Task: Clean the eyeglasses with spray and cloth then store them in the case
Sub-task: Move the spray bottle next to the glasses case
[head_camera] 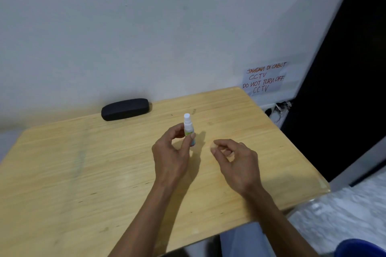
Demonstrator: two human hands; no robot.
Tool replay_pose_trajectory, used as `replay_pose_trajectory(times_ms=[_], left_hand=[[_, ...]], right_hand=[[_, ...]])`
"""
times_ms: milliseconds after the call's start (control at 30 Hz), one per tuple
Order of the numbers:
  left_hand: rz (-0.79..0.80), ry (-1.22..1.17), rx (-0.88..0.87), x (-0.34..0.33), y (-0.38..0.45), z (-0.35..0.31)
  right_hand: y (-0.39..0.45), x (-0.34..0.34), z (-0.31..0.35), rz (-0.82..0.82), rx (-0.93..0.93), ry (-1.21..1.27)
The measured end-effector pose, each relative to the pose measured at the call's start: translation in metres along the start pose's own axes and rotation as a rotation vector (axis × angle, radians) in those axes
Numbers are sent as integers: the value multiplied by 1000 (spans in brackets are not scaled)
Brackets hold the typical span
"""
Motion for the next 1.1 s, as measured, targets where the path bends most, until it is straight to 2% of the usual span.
replay_pose_trajectory(times_ms=[133, 300, 633, 867, 1100], left_hand=[[-22, 8, -7, 48, -26, 6], [-75, -13, -30, 88, -61, 8], [-170, -125, 5, 110, -89, 3], [-140, -116, -13, 111, -88, -2], [-95, -118, -25, 110, -81, -8]], right_hand=[[-12, -1, 47, -9, 20, 250], [-27, -9, 111, 98, 138, 440], [-36, -18, 138, 255, 422, 219], [-34, -16, 130, 307, 457, 218], [-30, -16, 127, 328, 409, 258]])
Point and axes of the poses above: each hand's wrist, its own y-axis towards the middle knuckle, its own x-axis out of the back of the hand, z = x × y, the point moved 1 cm from there along y, towards the middle knuckle, and after that the axes turned 11 degrees about y, right-handed, at the moved point
